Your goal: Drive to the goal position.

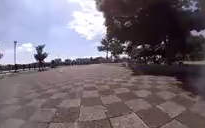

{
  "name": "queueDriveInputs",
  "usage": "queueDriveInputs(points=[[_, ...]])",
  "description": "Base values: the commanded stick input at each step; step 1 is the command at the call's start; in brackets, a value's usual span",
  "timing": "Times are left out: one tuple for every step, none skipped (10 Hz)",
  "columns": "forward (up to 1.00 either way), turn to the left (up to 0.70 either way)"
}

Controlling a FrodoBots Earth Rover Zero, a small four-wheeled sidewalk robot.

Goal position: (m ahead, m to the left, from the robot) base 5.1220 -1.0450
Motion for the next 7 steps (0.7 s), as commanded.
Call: queueDriveInputs(points=[[0.7,0.0],[0.7,0.0],[0.7,0.0],[0.7,0.0],[0.7,0.0],[0.7,0.0],[0.7,0.0]])
